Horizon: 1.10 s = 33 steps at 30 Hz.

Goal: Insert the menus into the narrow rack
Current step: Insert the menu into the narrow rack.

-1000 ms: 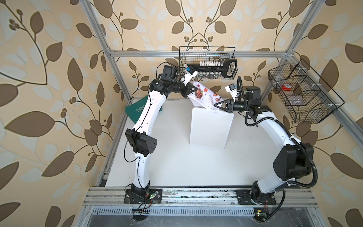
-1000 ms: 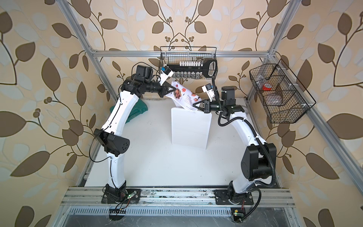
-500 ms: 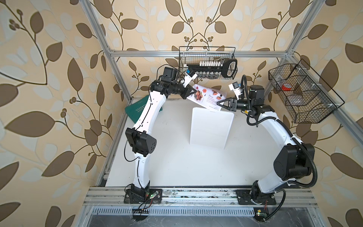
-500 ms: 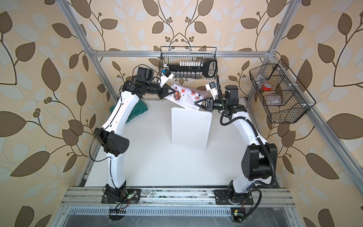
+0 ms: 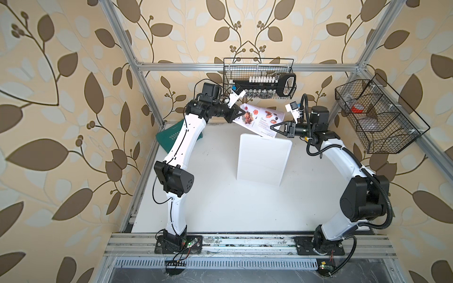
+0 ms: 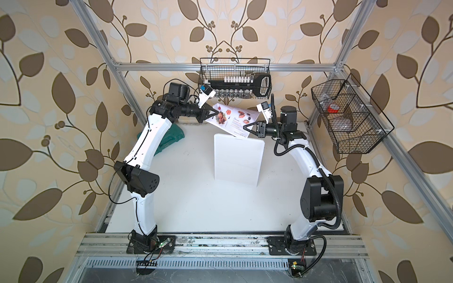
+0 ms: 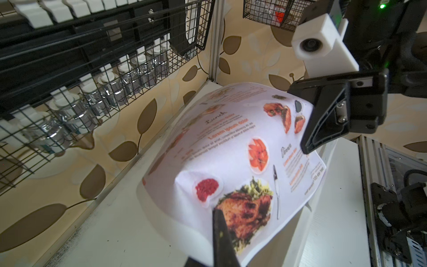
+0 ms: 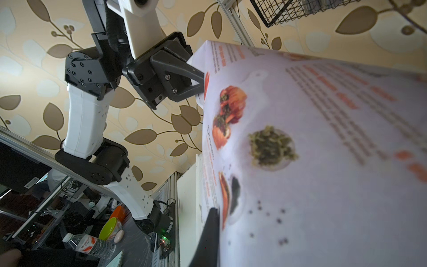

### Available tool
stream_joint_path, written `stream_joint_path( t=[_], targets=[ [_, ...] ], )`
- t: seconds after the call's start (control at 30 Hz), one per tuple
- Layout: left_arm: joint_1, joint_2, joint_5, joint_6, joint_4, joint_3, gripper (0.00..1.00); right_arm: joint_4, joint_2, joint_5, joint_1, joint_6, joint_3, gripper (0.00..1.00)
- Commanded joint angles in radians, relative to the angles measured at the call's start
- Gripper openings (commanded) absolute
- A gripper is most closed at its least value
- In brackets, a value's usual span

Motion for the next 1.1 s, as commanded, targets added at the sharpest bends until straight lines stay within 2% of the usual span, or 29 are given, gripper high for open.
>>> stream_joint_path(
  t=[0.0,0.2,0.83,1.07],
  targets=[
    [-0.014,-0.06,0.029,0.026,0.021,0.004,0.0,-0.011,-0.019,-0.012,-0.002,-0.064,-0.037,0.03],
    [-0.015,-0.061,0.032,0.042,0.01,0.002,0.0,-0.029,-0.029,-0.02,-0.001,-0.115,-0.054,0.02],
    [-0.015,-0.096,0.061,0.039,-0.011,0.011,0.0,-0.025,-0.035,-0.076,-0.002,-0.105,-0.041,0.1],
    [-0.015,-0.125,0.07,0.036,0.001,-0.048,0.0,-0.028,-0.043,-0.085,-0.009,-0.111,-0.046,0.1]
  ],
)
